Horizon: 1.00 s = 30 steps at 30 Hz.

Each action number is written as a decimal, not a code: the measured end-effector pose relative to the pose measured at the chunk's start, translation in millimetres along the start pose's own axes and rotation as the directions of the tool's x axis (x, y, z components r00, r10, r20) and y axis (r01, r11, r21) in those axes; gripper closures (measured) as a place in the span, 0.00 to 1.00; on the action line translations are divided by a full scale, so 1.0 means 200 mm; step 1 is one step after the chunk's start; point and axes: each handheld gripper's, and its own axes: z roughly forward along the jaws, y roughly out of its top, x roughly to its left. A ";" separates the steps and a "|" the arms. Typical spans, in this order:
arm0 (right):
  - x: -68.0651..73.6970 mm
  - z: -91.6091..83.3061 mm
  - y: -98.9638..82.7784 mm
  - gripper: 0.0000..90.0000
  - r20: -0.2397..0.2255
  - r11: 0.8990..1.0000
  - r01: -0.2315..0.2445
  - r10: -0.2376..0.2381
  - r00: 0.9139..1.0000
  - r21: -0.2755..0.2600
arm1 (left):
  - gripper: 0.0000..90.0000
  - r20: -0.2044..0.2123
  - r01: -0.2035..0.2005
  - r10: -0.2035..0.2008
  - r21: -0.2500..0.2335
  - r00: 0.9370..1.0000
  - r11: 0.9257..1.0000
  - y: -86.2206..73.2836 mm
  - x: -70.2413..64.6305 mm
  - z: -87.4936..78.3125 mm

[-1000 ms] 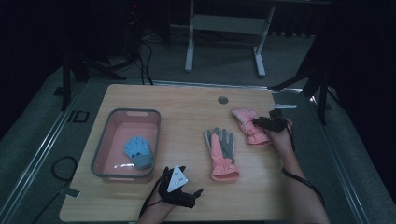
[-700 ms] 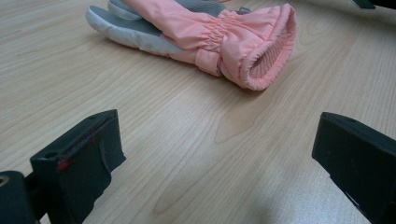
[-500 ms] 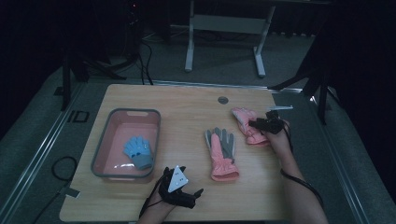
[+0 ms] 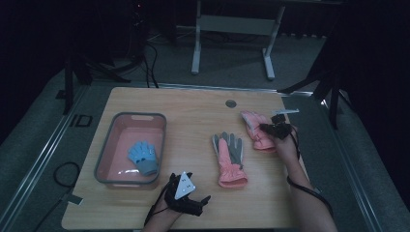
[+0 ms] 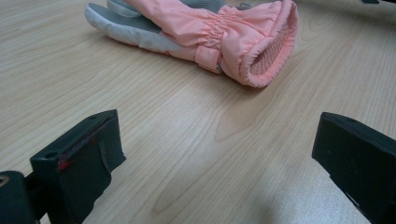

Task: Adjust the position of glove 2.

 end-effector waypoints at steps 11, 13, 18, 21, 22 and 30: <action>0.09 -0.25 0.07 1.00 0.066 0.997 -0.031 0.035 0.997 -0.065 | 0.02 -0.001 0.004 -0.004 -0.011 1.000 1.000 0.01 0.00 0.00; 0.11 -0.33 0.07 1.00 0.083 0.996 -0.036 0.042 0.996 -0.081 | 0.02 -0.003 0.004 -0.004 -0.011 1.000 1.000 0.01 0.00 -0.01; 0.16 -0.48 0.03 1.00 0.127 0.990 -0.066 0.082 0.989 -0.129 | 0.02 -0.006 0.003 -0.003 -0.019 1.000 1.000 0.01 0.00 -0.01; 0.22 -0.59 -0.04 1.00 0.161 0.982 -0.102 0.128 0.979 -0.157 | 0.02 -0.012 -0.010 0.010 -0.021 1.000 1.000 0.01 -0.01 -0.01; 0.23 -0.60 -0.06 1.00 0.160 0.979 -0.116 0.143 0.977 -0.165 | 0.02 -0.011 -0.009 0.008 -0.025 1.000 1.000 0.02 -0.01 -0.01; 0.31 -0.67 -0.21 1.00 0.198 0.964 -0.190 0.226 0.954 -0.185 | 0.02 -0.012 -0.016 0.016 -0.035 1.000 0.999 0.03 0.00 -0.01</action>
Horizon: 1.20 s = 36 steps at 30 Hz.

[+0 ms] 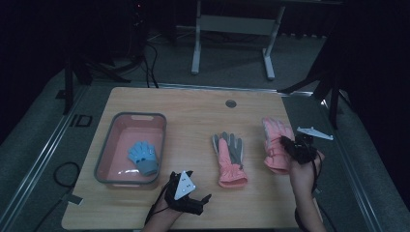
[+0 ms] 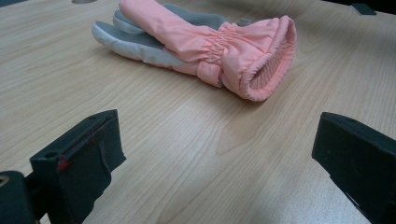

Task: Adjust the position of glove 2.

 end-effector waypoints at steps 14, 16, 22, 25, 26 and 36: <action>-0.05 0.18 -0.28 0.99 0.023 0.993 -0.047 0.045 0.999 0.104 | 0.02 0.005 -0.003 0.003 0.003 1.000 1.000 0.00 -0.01 0.00; -0.06 0.19 -0.29 0.99 0.019 0.993 -0.049 0.047 0.999 0.106 | 0.02 0.007 -0.001 0.001 0.001 1.000 1.000 0.00 -0.01 0.00; -0.07 0.18 -0.28 0.97 -0.007 0.994 -0.031 0.032 0.999 0.104 | 0.02 0.008 -0.006 0.006 0.009 1.000 1.000 0.00 -0.01 0.00; -0.10 0.16 -0.26 0.89 -0.047 0.994 -0.021 0.027 0.999 0.108 | 0.02 0.009 -0.008 0.008 0.010 1.000 1.000 -0.01 -0.01 0.01; -0.10 0.16 -0.25 0.85 -0.061 0.994 -0.006 0.013 0.998 0.109 | 0.02 0.009 -0.009 0.009 0.011 1.000 1.000 -0.01 -0.01 0.01; -0.18 0.11 -0.21 0.62 -0.184 0.985 0.119 -0.094 0.978 0.127 | 0.02 0.005 -0.003 0.003 0.006 1.000 1.000 0.00 -0.01 0.00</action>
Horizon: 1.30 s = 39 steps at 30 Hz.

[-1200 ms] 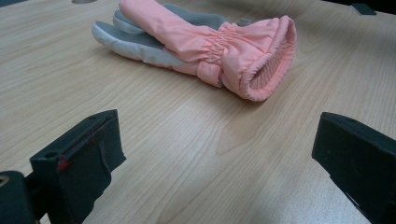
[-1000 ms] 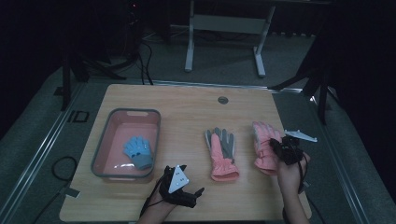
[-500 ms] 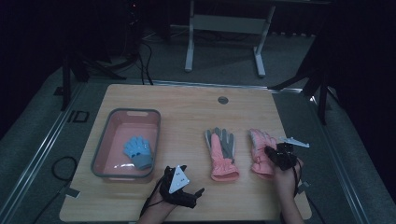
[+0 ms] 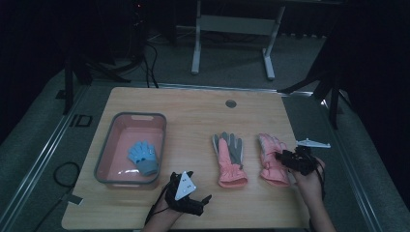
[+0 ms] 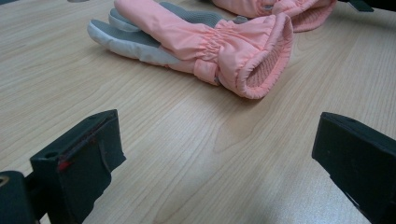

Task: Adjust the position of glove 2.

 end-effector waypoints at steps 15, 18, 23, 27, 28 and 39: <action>-0.09 0.08 -0.08 0.56 -0.080 1.000 -0.001 0.002 0.997 0.006 | 0.02 0.003 -0.007 0.007 0.011 1.000 1.000 0.00 -0.01 0.01; -0.09 0.10 -0.10 0.57 -0.082 1.000 -0.003 0.003 0.997 0.008 | 0.02 0.003 -0.006 0.006 0.012 1.000 1.000 -0.01 0.00 0.01; -0.06 0.14 -0.11 0.77 -0.074 0.999 0.044 -0.041 0.996 0.030 | 0.02 0.003 -0.015 0.015 0.019 1.000 1.000 -0.01 -0.01 0.01; -0.05 0.14 -0.11 0.93 -0.063 0.999 0.037 -0.035 0.997 0.032 | 0.02 0.003 -0.013 0.013 0.019 1.000 1.000 -0.01 -0.01 0.01; -0.05 0.13 -0.12 0.94 -0.054 0.999 0.032 -0.031 0.998 0.023 | 0.02 0.002 -0.012 0.012 0.018 1.000 1.000 -0.01 -0.01 0.01; 0.03 -0.10 0.06 0.99 -0.016 0.994 0.057 -0.058 0.998 -0.095 | 0.02 -0.001 -0.010 0.010 0.013 1.000 1.000 0.00 0.00 0.01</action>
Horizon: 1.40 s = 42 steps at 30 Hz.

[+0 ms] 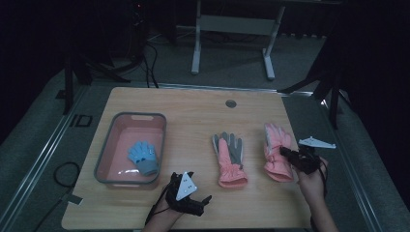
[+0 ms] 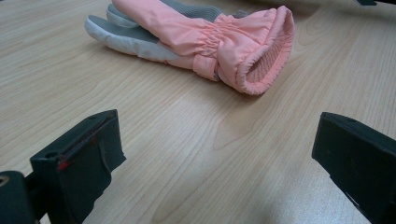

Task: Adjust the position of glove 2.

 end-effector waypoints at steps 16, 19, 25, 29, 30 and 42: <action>0.44 -0.05 0.29 0.99 -0.105 0.993 0.111 -0.115 0.988 -0.043 | 0.02 -0.005 0.007 -0.008 -0.009 1.000 1.000 0.00 0.00 -0.01; 0.52 -0.02 0.30 0.99 -0.143 0.993 0.108 -0.113 0.983 -0.044 | 0.02 -0.006 0.010 -0.010 -0.013 1.000 1.000 0.01 0.00 -0.01; 0.65 0.07 0.27 0.99 -0.172 0.992 0.123 -0.125 0.977 -0.020 | 0.02 -0.012 0.003 -0.003 -0.015 1.000 1.000 0.01 0.00 -0.02; 0.68 0.14 0.23 0.99 -0.156 0.990 0.139 -0.136 0.978 0.009 | 0.02 -0.013 0.002 -0.003 -0.017 1.000 1.000 0.01 0.00 -0.02; 0.68 0.16 0.22 0.99 -0.156 0.990 0.138 -0.133 0.979 0.020 | 0.02 -0.013 0.003 -0.003 -0.017 1.000 1.000 0.01 0.00 -0.02; 0.68 0.35 0.09 0.98 -0.114 0.985 0.136 -0.124 0.986 0.103 | 0.02 -0.013 -0.001 0.001 -0.010 1.000 1.000 0.01 0.00 -0.01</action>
